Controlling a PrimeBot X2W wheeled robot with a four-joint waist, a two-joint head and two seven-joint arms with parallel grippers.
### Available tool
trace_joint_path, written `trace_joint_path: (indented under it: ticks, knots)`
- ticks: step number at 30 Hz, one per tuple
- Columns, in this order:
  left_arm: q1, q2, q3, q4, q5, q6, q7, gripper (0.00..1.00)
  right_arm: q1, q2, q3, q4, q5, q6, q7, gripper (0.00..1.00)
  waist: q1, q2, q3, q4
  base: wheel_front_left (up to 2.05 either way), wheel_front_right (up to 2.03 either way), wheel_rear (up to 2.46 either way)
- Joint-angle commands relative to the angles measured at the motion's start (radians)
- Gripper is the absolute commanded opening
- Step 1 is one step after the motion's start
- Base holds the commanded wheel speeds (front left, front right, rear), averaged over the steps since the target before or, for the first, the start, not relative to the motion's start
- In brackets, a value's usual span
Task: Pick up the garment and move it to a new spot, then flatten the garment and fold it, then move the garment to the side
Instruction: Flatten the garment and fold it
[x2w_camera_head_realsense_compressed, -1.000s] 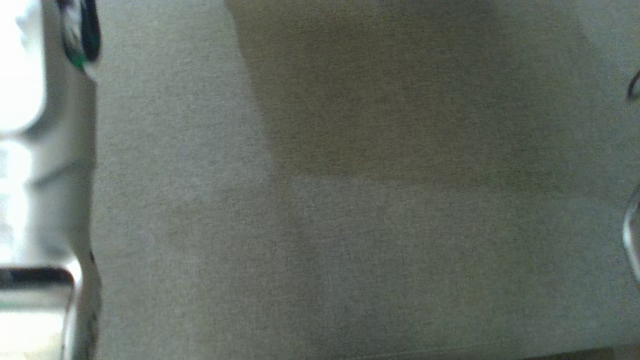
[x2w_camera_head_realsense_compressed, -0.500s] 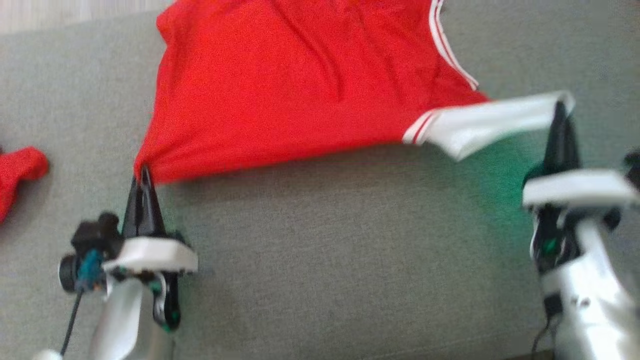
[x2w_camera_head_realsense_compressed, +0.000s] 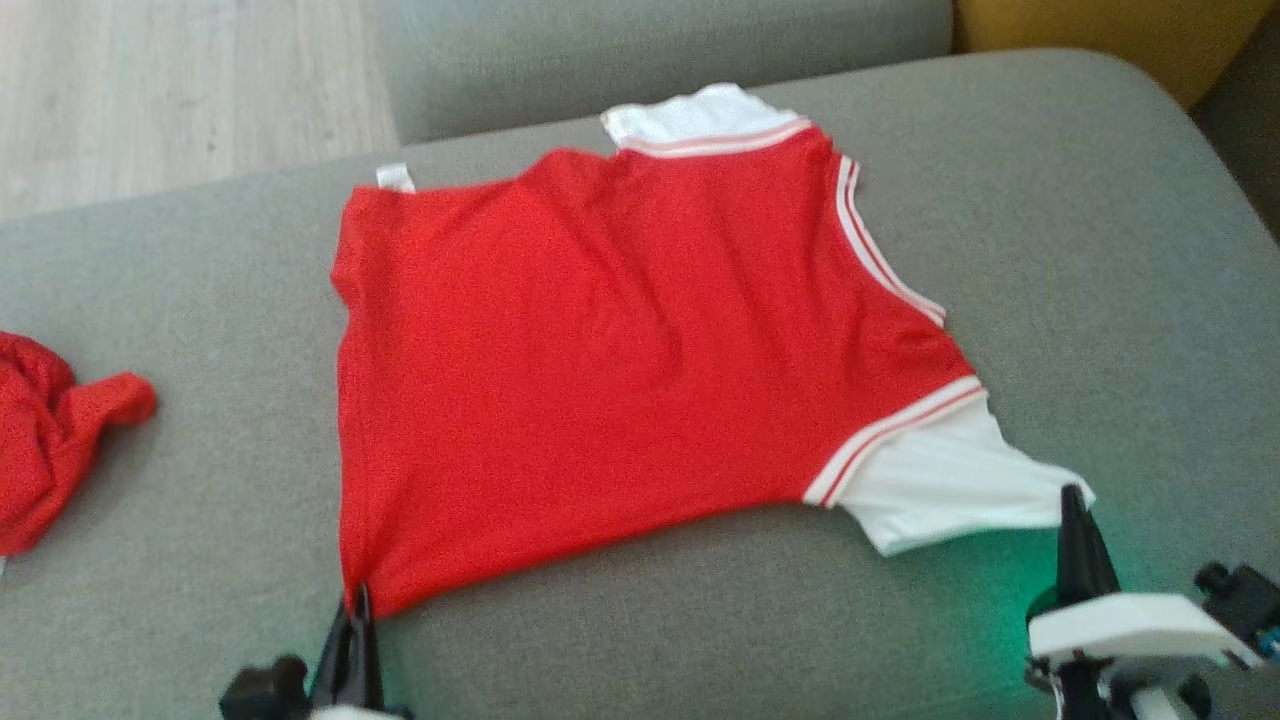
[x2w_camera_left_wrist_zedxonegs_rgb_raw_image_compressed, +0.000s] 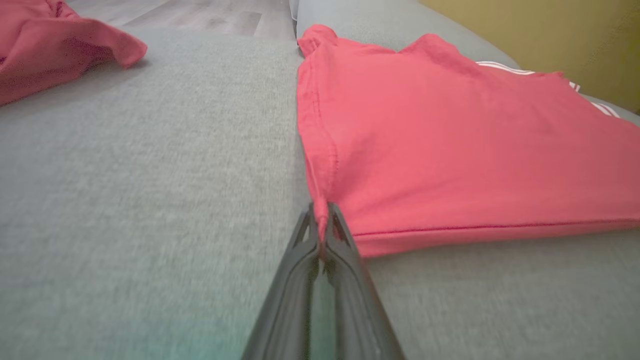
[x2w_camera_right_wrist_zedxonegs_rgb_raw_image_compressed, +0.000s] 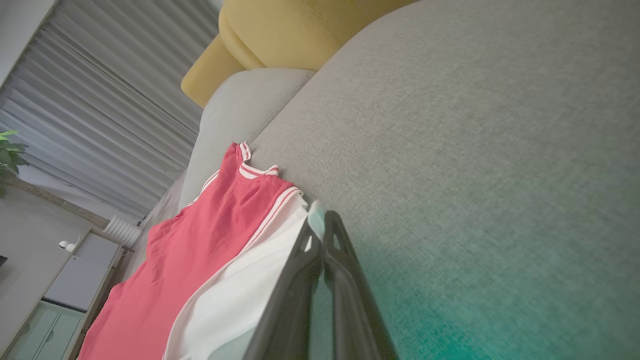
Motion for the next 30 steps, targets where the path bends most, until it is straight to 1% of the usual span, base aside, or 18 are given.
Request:
trace_joint_path:
  ticks: [1,5,8,13,15,18,23,30]
  knots:
    - [0.015,0.014,0.023,-0.029,-0.012,0.007,-0.005,0.0,0.011,-0.031,0.025,-0.046,0.008,-0.001,0.0,0.0,0.0003,-0.0001,-0.031,0.007,0.0,0.0,0.0]
    - [0.055,0.014,0.009,-0.046,-0.015,0.007,-0.005,0.0,0.048,-0.045,0.028,-0.076,0.018,-0.001,0.012,0.0,0.0003,-0.0001,-0.041,0.02,0.0,0.0,0.0]
    - [0.049,0.014,-0.004,-0.07,-0.006,0.008,-0.005,0.0,0.038,-0.044,0.026,-0.107,0.023,-0.001,0.014,0.0,0.0003,-0.0001,-0.032,0.032,0.0,0.0,0.0]
    - [-0.029,0.014,-0.025,-0.121,0.018,0.006,-0.005,0.0,-0.04,-0.029,0.01,-0.15,0.039,-0.001,0.014,0.0,0.0003,-0.0001,0.003,0.053,0.0,0.0,0.0]
    - [-0.051,0.014,-0.03,-0.126,0.022,0.004,-0.005,0.0,-0.062,-0.028,0.006,-0.154,0.042,-0.001,0.015,0.0,0.0003,-0.0001,0.014,0.058,0.0,0.0,0.0]
    - [-0.124,0.014,-0.041,-0.121,0.021,0.01,-0.005,0.0,-0.14,-0.02,-0.01,-0.155,0.058,-0.001,0.023,0.0,0.0003,-0.0001,0.053,0.07,0.0,0.0,0.0]
    - [-0.244,0.014,-0.059,-0.065,0.021,0.024,-0.005,0.0,-0.283,-0.018,-0.01,-0.116,0.053,-0.001,0.046,0.0,0.0003,-0.0001,0.115,0.083,0.0,0.0,0.0]
    - [-0.391,0.014,-0.076,0.018,0.013,0.048,-0.005,0.0,-0.459,-0.012,-0.012,0.024,0.025,-0.001,0.053,0.0,0.0003,-0.0001,0.185,0.1,0.0,0.0,0.0]
